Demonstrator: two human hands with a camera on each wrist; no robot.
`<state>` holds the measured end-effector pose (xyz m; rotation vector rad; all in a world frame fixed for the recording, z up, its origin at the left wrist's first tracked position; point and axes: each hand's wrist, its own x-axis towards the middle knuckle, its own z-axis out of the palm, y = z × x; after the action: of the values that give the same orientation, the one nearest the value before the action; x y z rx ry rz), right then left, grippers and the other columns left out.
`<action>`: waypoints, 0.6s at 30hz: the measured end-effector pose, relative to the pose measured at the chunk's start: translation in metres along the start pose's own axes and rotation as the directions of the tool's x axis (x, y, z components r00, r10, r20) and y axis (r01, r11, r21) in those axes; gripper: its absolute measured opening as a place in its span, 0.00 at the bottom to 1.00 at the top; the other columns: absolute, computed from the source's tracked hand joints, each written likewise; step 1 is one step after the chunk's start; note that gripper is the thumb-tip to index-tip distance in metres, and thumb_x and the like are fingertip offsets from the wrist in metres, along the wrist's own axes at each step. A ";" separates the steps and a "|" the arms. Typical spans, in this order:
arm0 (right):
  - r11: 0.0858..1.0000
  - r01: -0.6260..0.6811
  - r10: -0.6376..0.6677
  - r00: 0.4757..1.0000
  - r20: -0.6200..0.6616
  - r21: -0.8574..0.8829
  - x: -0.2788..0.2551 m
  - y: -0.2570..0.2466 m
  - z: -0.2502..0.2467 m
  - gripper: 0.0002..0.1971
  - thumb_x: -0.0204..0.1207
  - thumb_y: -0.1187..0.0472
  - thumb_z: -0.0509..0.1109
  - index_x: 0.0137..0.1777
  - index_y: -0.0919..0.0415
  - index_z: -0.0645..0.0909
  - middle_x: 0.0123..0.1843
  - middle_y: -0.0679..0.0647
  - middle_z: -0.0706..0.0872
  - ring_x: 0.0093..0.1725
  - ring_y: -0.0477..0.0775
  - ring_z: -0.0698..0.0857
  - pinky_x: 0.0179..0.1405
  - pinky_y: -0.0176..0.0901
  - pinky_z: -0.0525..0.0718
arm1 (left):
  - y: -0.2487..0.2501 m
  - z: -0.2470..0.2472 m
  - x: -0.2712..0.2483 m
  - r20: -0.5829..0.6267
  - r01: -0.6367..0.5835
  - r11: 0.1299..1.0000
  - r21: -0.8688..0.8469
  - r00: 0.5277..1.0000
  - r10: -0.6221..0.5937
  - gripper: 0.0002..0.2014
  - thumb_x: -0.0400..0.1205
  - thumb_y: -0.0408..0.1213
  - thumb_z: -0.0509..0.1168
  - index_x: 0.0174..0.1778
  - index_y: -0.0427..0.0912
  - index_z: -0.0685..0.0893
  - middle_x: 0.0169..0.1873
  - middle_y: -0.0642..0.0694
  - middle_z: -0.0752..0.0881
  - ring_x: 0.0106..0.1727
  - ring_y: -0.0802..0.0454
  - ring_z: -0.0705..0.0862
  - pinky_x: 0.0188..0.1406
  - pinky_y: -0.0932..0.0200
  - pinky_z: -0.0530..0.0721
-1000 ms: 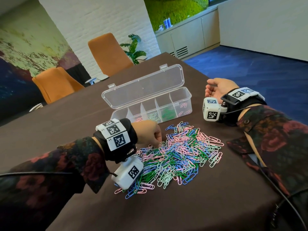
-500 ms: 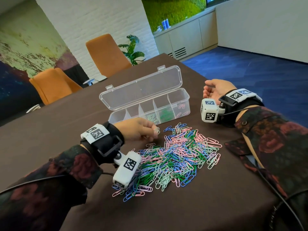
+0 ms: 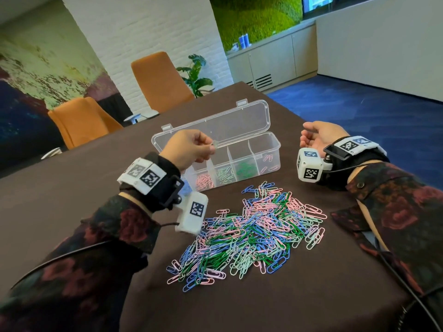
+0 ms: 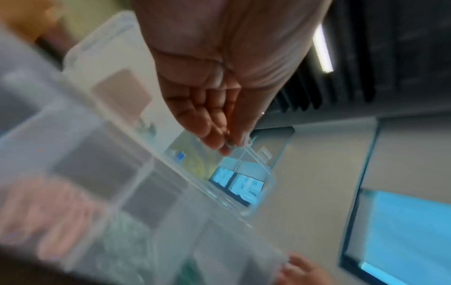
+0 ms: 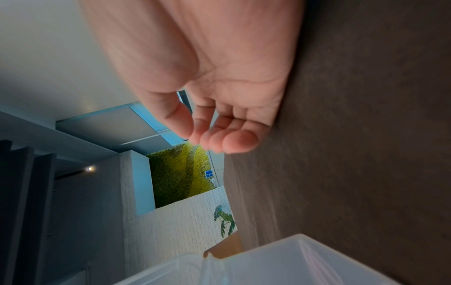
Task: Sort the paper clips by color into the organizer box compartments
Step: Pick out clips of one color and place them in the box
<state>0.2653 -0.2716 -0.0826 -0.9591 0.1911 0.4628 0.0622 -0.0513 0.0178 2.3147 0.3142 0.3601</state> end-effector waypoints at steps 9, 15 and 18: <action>1.000 0.014 -0.014 0.999 0.029 0.000 0.001 0.000 -0.002 0.03 0.80 0.64 0.65 0.46 0.63 0.77 0.35 0.53 0.76 0.30 0.49 0.75 0.23 0.38 0.78 | -0.028 -0.039 -0.009 -0.130 -0.036 0.993 -0.116 0.991 0.021 0.03 0.83 0.34 0.63 0.46 0.43 0.82 0.39 0.50 0.86 0.29 0.62 0.83 0.28 0.70 0.79; 0.999 0.033 -0.031 0.998 0.045 -0.026 -0.002 0.000 -0.003 0.06 0.81 0.63 0.63 0.42 0.62 0.76 0.34 0.52 0.75 0.31 0.48 0.74 0.22 0.33 0.78 | -0.096 -0.082 -0.025 -0.206 -0.018 0.689 -0.725 0.960 -0.191 0.07 0.84 0.38 0.59 0.43 0.47 0.80 0.32 0.55 0.85 0.27 0.62 0.78 0.23 0.71 0.73; 0.993 0.065 -0.060 0.997 0.053 -0.097 -0.004 -0.001 -0.002 0.07 0.81 0.62 0.63 0.41 0.61 0.76 0.34 0.51 0.75 0.31 0.47 0.74 0.20 0.31 0.78 | -0.139 -0.078 -0.029 -0.127 0.057 0.504 -0.862 0.938 -0.323 0.08 0.83 0.41 0.59 0.43 0.46 0.81 0.33 0.53 0.84 0.26 0.61 0.78 0.21 0.71 0.73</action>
<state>0.2619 -0.2752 -0.0816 -1.0461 0.0929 0.4416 -0.0080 0.0852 -0.0349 1.2155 0.4113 0.5709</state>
